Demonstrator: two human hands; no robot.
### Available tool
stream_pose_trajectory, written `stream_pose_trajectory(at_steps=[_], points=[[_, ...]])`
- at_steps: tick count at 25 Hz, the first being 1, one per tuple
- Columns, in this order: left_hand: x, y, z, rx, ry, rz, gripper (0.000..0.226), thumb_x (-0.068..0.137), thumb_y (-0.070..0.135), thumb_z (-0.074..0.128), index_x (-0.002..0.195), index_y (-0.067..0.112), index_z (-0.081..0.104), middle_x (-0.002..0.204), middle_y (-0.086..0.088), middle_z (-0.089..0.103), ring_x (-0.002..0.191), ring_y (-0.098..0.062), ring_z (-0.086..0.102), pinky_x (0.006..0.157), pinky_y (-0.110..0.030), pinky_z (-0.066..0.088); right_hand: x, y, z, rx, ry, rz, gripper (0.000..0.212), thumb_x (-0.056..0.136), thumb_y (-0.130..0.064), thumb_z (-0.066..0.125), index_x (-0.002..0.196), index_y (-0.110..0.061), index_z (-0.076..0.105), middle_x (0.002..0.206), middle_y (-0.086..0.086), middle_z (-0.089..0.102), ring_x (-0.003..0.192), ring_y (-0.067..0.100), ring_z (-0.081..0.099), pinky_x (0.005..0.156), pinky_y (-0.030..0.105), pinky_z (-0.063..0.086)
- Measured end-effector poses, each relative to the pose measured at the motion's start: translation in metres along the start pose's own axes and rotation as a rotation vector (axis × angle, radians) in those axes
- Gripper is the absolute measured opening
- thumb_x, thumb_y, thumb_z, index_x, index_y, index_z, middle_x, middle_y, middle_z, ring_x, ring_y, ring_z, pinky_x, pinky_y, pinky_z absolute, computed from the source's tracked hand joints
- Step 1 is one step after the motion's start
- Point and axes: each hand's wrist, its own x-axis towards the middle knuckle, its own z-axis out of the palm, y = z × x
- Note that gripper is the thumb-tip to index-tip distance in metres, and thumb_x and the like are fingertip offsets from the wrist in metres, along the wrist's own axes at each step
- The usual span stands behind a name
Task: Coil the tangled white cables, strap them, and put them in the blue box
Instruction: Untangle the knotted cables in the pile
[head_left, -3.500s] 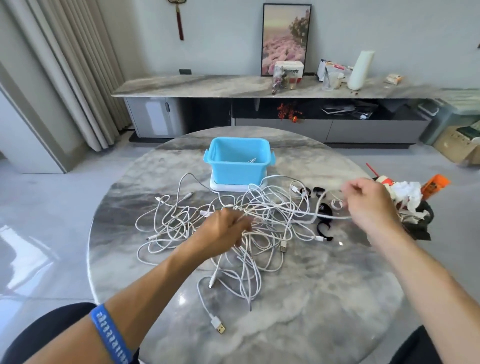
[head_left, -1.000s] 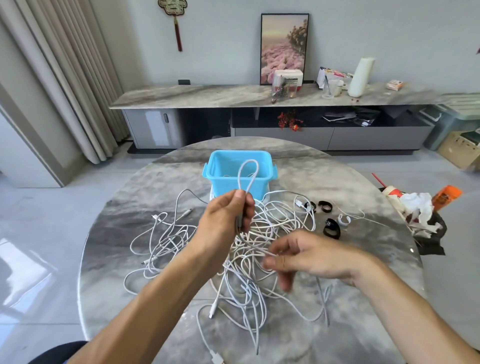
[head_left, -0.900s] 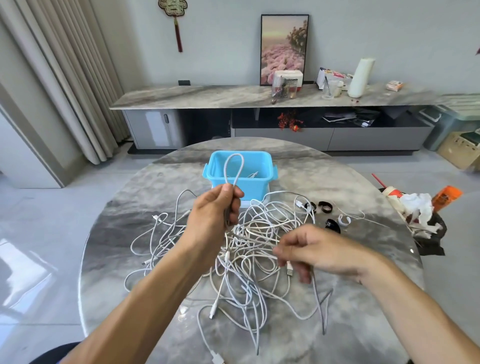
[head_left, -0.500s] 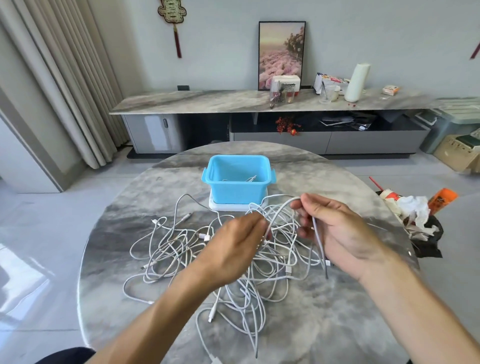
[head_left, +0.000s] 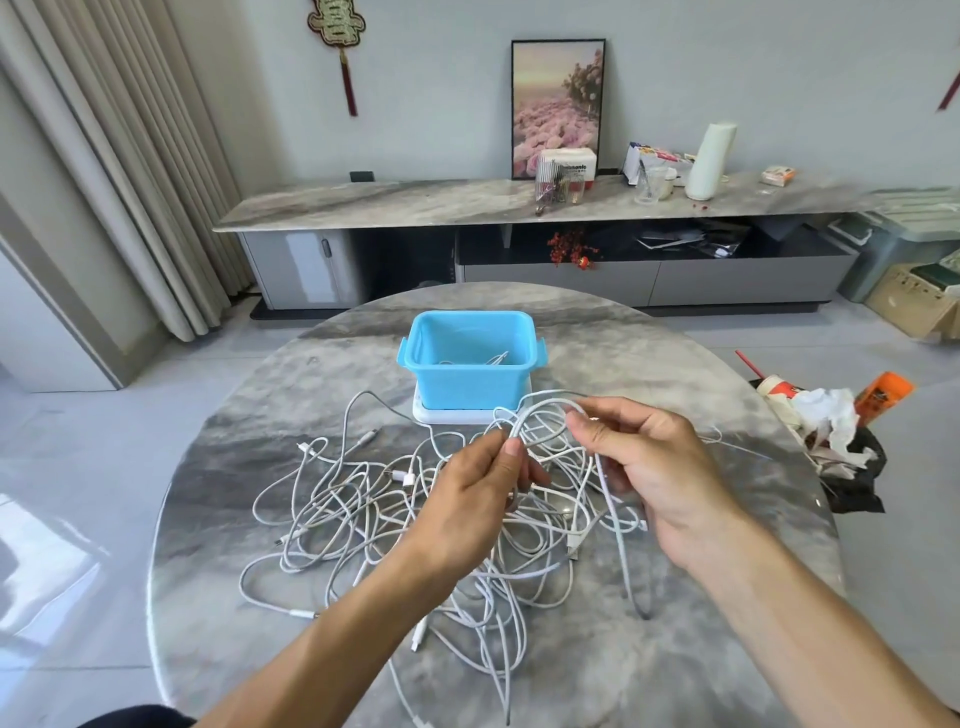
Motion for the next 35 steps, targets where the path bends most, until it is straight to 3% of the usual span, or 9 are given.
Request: stream_pose_trajectory(at_steps=[3, 7, 12, 20, 24, 27, 29, 31, 35], points=[[0.001, 0.001, 0.002, -0.117, -0.021, -0.017, 0.032, 0.105, 0.023, 0.041, 0.082, 0.007, 0.056, 0.081, -0.009, 0.069, 0.075, -0.02, 0.059, 0.071, -0.033, 0.047, -0.002, 0.001, 0.003, 0.057, -0.004, 0.083, 0.017, 0.074, -0.012, 0.078, 0.077, -0.009, 0.062, 0.063, 0.004, 0.064, 0.041, 0.007, 0.054, 0.037, 0.017, 0.042], [-0.002, -0.002, 0.008, -0.238, -0.069, -0.058, 0.035, 0.103, 0.02, 0.043, 0.094, -0.012, 0.052, 0.073, -0.012, 0.064, 0.067, -0.021, 0.062, 0.068, -0.034, 0.055, -0.006, 0.003, 0.006, 0.301, -0.104, 0.215, 0.023, 0.063, -0.013, 0.076, 0.077, -0.01, 0.058, 0.066, 0.012, 0.069, 0.054, 0.02, 0.069, 0.049, 0.024, 0.057], [-0.001, 0.005, 0.002, -0.144, -0.1, -0.046, 0.032, 0.104, 0.02, 0.044, 0.08, 0.007, 0.06, 0.065, -0.005, 0.052, 0.062, -0.016, 0.045, 0.066, -0.031, 0.039, -0.004, 0.002, 0.007, 0.195, -0.049, 0.052, 0.026, 0.064, -0.014, 0.076, 0.08, -0.008, 0.057, 0.057, 0.008, 0.064, 0.048, 0.016, 0.064, 0.047, 0.023, 0.055], [-0.006, 0.005, 0.002, -0.057, -0.127, -0.07, 0.04, 0.105, 0.029, 0.038, 0.077, 0.01, 0.058, 0.065, -0.004, 0.05, 0.059, -0.01, 0.039, 0.059, -0.022, 0.034, 0.0, 0.012, 0.009, 0.132, 0.012, -0.067, 0.028, 0.068, -0.013, 0.08, 0.085, -0.008, 0.058, 0.069, 0.008, 0.063, 0.055, 0.018, 0.066, 0.053, 0.028, 0.058], [0.0, 0.014, 0.0, -0.306, 0.047, -0.053, 0.035, 0.104, 0.024, 0.039, 0.075, 0.012, 0.053, 0.06, 0.0, 0.048, 0.057, -0.01, 0.041, 0.055, -0.019, 0.037, -0.009, 0.018, 0.016, -0.03, -0.304, -0.007, 0.056, 0.062, -0.027, 0.082, 0.114, -0.016, 0.062, 0.102, 0.001, 0.07, 0.09, 0.015, 0.07, 0.083, 0.033, 0.056], [0.008, 0.023, -0.015, -0.606, 0.093, -0.087, 0.033, 0.103, 0.024, 0.038, 0.075, 0.012, 0.049, 0.056, 0.001, 0.039, 0.058, -0.016, 0.044, 0.057, -0.026, 0.041, -0.015, 0.014, 0.02, -0.034, -0.431, 0.119, 0.041, 0.071, -0.012, 0.074, 0.111, -0.009, 0.064, 0.074, 0.005, 0.067, 0.068, 0.017, 0.067, 0.063, 0.032, 0.057], [0.01, 0.029, -0.029, -0.708, 0.13, -0.087, 0.032, 0.103, 0.026, 0.036, 0.076, 0.013, 0.048, 0.056, 0.001, 0.036, 0.062, -0.017, 0.054, 0.066, -0.027, 0.045, -0.012, 0.008, 0.019, 0.117, -0.356, 0.216, 0.023, 0.08, -0.005, 0.066, 0.102, -0.007, 0.064, 0.058, 0.007, 0.059, 0.051, 0.018, 0.061, 0.047, 0.029, 0.053], [0.01, 0.035, -0.037, -0.818, 0.16, -0.058, 0.033, 0.104, 0.026, 0.034, 0.076, 0.014, 0.049, 0.055, 0.002, 0.033, 0.059, -0.016, 0.054, 0.074, -0.03, 0.047, -0.003, 0.008, 0.011, 0.259, -0.139, 0.326, 0.02, 0.089, 0.002, 0.055, 0.103, -0.011, 0.06, 0.053, 0.007, 0.06, 0.043, 0.019, 0.061, 0.039, 0.025, 0.05], [0.009, 0.043, -0.04, -0.913, 0.158, -0.027, 0.032, 0.104, 0.027, 0.035, 0.076, 0.017, 0.047, 0.059, 0.005, 0.024, 0.045, -0.008, 0.026, 0.052, -0.025, 0.047, 0.007, 0.013, 0.001, 0.262, 0.154, 0.221, 0.037, 0.092, 0.007, 0.044, 0.118, -0.019, 0.05, 0.057, 0.01, 0.069, 0.039, 0.019, 0.06, 0.036, 0.023, 0.048]])
